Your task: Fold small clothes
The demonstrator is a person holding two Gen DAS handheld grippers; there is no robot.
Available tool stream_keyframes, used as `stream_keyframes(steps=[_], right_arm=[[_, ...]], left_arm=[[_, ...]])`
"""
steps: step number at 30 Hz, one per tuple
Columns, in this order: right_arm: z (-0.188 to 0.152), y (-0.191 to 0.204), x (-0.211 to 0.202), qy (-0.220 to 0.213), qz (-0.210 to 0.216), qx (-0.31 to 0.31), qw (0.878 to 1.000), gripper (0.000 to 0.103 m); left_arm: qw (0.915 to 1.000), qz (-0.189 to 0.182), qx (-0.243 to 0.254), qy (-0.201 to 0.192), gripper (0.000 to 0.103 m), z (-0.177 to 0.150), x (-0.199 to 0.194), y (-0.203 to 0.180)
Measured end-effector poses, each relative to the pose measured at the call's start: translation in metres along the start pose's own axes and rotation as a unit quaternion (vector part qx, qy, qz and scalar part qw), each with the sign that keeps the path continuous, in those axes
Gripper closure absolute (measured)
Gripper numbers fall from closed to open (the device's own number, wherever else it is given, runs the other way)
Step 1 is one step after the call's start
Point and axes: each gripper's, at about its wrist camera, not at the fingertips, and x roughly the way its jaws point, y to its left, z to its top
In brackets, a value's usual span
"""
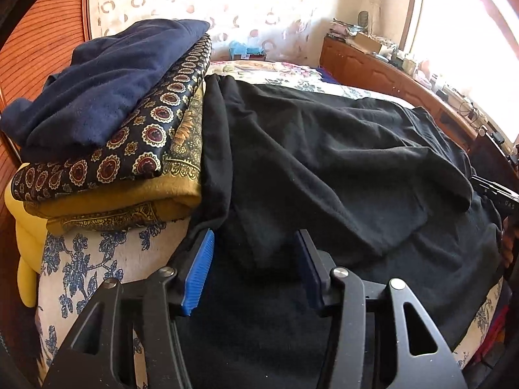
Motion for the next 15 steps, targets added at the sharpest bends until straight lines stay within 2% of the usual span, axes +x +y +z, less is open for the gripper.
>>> stream_keyframes(steps=[3,6,9,13,14,15], right_arm=[[0.003,-0.009,-0.003,-0.002,-0.019,0.007,1.0,0.052],[0.005,-0.025,0.0,0.012,-0.026,0.026,0.999,0.052],[0.007,-0.037,0.002,0.019,-0.016,0.046,0.999,0.052],[0.017,-0.032,0.01,0.034,-0.022,0.027,0.999,0.052],[0.019,-0.027,0.014,0.038,-0.028,0.014,0.999,0.056],[0.019,-0.023,0.017,0.044,-0.033,0.001,0.998,0.069]], left_arm=[[1.0,-0.006,-0.006,0.0,0.051,0.001,0.001,0.005],[1.0,0.002,0.003,0.002,0.049,0.001,0.001,0.001],[0.9999,0.008,0.008,0.003,0.048,0.001,0.002,-0.002],[0.9999,0.008,0.008,0.003,0.048,0.001,0.003,-0.004],[0.9999,0.009,0.008,0.003,0.051,0.001,0.002,-0.004],[0.9999,0.012,0.007,0.001,0.064,0.001,0.002,-0.003]])
